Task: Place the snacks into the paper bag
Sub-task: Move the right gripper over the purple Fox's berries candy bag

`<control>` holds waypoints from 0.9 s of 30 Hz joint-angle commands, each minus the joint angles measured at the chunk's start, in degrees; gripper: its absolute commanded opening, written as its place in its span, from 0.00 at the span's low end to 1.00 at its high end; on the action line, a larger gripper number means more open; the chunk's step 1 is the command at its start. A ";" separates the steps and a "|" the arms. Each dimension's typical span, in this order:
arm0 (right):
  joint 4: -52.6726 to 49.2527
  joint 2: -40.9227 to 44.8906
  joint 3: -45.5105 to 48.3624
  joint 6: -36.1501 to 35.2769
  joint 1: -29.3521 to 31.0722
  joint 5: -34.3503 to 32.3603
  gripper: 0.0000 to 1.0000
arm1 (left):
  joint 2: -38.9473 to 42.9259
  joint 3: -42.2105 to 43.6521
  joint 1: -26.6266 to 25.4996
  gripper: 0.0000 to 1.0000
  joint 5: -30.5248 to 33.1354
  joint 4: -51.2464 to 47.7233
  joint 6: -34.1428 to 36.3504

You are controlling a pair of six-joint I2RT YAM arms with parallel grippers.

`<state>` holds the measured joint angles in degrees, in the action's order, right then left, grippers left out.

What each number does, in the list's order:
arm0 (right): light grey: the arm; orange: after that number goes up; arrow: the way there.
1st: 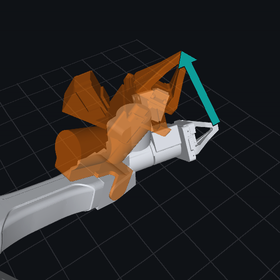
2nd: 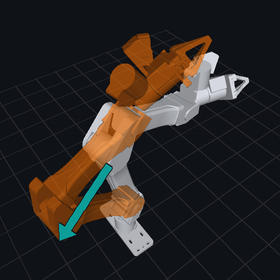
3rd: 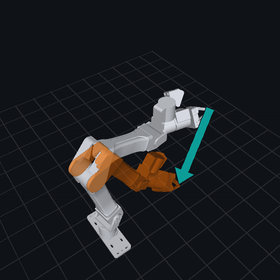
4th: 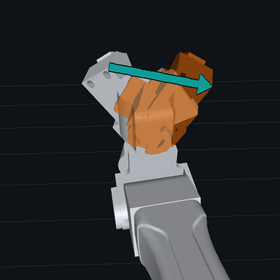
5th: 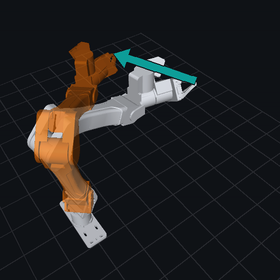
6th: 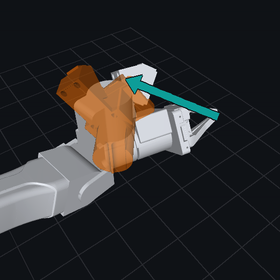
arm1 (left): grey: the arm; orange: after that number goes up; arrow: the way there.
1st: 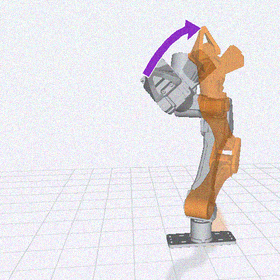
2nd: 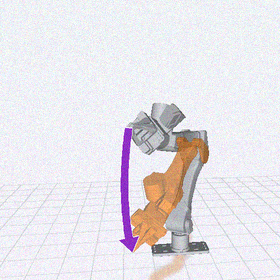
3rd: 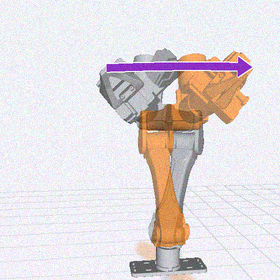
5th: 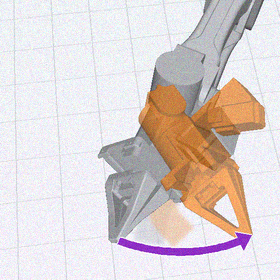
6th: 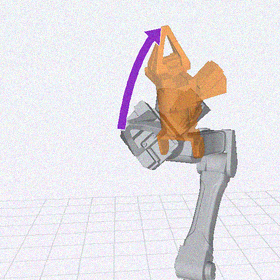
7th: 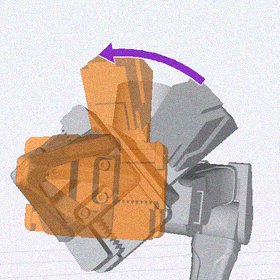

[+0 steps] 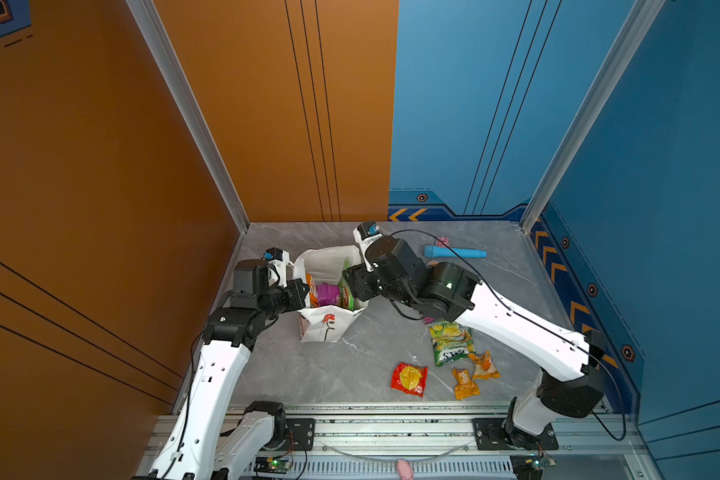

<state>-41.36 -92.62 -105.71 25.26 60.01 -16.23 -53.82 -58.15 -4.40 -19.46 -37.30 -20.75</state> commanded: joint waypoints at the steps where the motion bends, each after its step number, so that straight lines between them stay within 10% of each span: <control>1: -1.09 4.09 5.73 -0.25 -4.11 -3.77 0.65 | 0.25 -1.53 0.58 0.00 0.66 2.98 1.52; 13: 3.74 14.73 29.74 15.97 -28.47 8.64 0.76 | -0.32 -1.53 1.25 0.00 0.85 2.75 1.34; 27: 9.14 5.71 36.85 13.87 -42.44 17.94 0.90 | -0.71 -1.53 1.39 0.00 1.01 2.52 1.36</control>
<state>-34.41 -84.49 -69.56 39.86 18.48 -1.34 -54.78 -58.15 -3.38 -18.41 -37.47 -20.75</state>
